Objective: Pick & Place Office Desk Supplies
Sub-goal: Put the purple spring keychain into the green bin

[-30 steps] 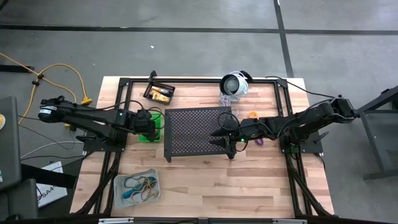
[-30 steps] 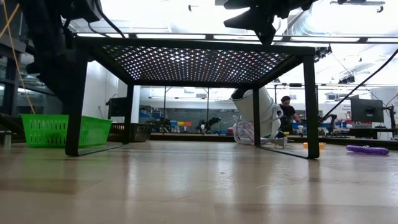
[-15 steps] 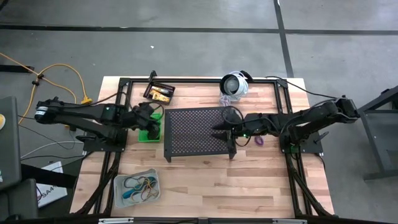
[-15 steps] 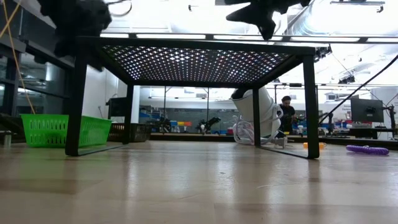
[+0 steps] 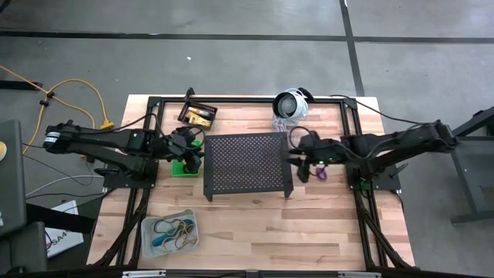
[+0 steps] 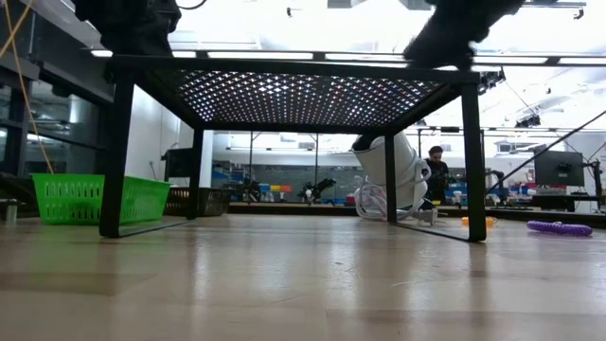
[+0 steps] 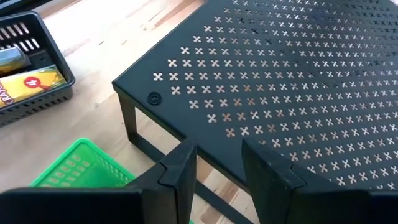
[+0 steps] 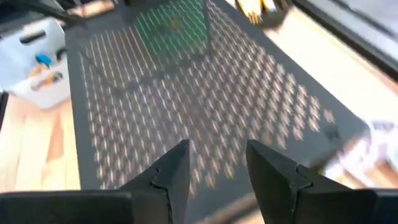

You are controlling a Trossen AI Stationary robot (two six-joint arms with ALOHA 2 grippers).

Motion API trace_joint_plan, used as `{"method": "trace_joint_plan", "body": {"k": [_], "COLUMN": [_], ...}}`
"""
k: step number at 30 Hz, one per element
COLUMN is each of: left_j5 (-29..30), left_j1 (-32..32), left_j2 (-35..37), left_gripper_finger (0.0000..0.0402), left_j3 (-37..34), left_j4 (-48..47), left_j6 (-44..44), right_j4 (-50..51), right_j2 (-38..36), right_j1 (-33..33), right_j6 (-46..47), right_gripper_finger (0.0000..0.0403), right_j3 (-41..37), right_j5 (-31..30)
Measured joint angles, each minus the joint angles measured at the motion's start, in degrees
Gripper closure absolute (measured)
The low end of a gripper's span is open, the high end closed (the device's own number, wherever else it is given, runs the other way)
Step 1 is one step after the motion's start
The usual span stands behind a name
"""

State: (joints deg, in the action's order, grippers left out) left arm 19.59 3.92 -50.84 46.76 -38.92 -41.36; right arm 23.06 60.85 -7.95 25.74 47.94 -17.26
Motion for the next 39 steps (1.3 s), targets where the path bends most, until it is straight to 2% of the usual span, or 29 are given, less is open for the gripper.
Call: {"method": "trace_joint_plan", "body": {"k": [5,11,17,23,27,32,39], "left_j5": [0.0,-0.1,-0.2,-0.2,-0.2,-0.2,-0.2], "left_j1": [0.0,0.0,0.0,0.0,0.0,0.0,0.0], "left_j2": [-0.1,-0.4,-0.6,-0.7,-0.7,-0.7,-0.7], "left_gripper_finger": [0.0277,0.0277,0.0277,0.0277,0.0277,0.0277,0.0277], "left_j3": [0.0,0.0,0.0,0.0,0.0,0.0,0.0], "left_j4": [0.0,0.0,0.0,0.0,0.0,0.0,0.0], "left_j6": [0.0,0.0,0.0,0.0,0.0,0.0,0.0], "right_j4": [14.8,27.8,27.7,29.7,30.4,30.2,27.0], "right_j2": [-4.1,-3.9,-3.3,-3.2,-3.1,-3.2,-3.2], "right_j1": [-3.2,-7.7,-10.5,-10.4,-8.9,-7.8,-7.8], "right_j6": [8.3,19.7,26.6,40.5,47.3,50.5,51.2], "right_gripper_finger": [0.0259,0.0259,0.0259,0.0259,0.0259,0.0259,0.0259], "right_j3": [0.0,-0.4,-5.1,-11.9,-16.0,-19.4,-22.3], "right_j5": [-2.8,-8.0,-8.2,-7.6,-4.2,-1.7,-1.9]}}
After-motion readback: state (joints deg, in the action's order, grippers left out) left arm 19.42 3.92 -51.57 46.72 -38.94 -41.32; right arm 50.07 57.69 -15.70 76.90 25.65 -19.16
